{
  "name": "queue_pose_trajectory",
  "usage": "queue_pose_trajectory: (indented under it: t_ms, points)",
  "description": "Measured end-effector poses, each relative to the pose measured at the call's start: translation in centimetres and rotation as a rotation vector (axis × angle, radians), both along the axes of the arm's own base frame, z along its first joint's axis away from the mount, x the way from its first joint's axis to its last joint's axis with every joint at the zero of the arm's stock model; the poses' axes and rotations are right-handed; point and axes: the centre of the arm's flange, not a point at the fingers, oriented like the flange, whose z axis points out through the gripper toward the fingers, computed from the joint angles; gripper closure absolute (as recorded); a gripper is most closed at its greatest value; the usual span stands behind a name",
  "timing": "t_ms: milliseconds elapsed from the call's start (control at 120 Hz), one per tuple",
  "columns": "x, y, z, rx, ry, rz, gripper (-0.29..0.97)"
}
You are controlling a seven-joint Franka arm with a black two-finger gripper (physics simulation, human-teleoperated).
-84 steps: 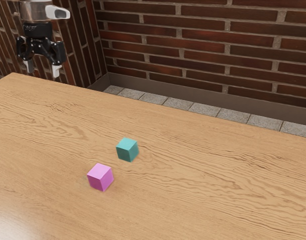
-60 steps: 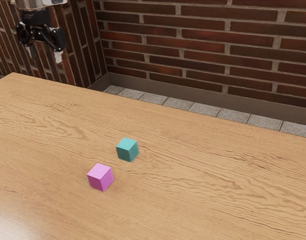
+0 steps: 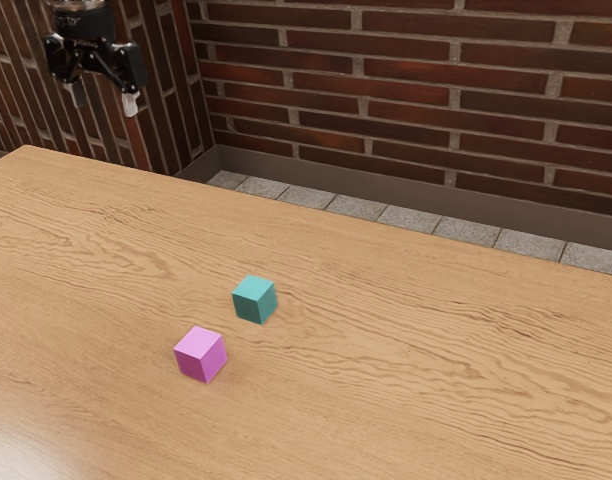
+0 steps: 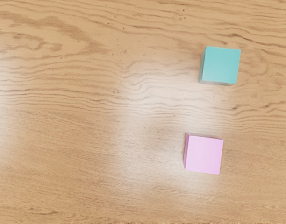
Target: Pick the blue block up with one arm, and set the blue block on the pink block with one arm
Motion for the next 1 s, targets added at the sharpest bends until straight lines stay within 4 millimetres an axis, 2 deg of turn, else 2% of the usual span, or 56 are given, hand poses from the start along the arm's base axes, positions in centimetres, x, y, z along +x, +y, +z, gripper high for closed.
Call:
queue_pose_trajectory:
  t_ms: [150, 242, 425, 575, 858, 1000]
  points:
    - [0.6, 1.1, -2.0, -0.001, 0.040, 0.036, 0.00]
    - [1.6, 0.7, -4.5, 0.019, 0.086, 0.048, 0.00]
    - [4.8, 0.9, -14.4, 0.029, 0.166, 0.051, 0.00]
    - [7.8, 0.8, -20.7, 0.029, 0.173, 0.043, 0.00]
    - [12.0, -2.9, -29.8, 0.001, 0.181, -0.013, 0.00]
    - [14.0, -5.3, -33.5, -0.016, 0.180, -0.051, 0.00]
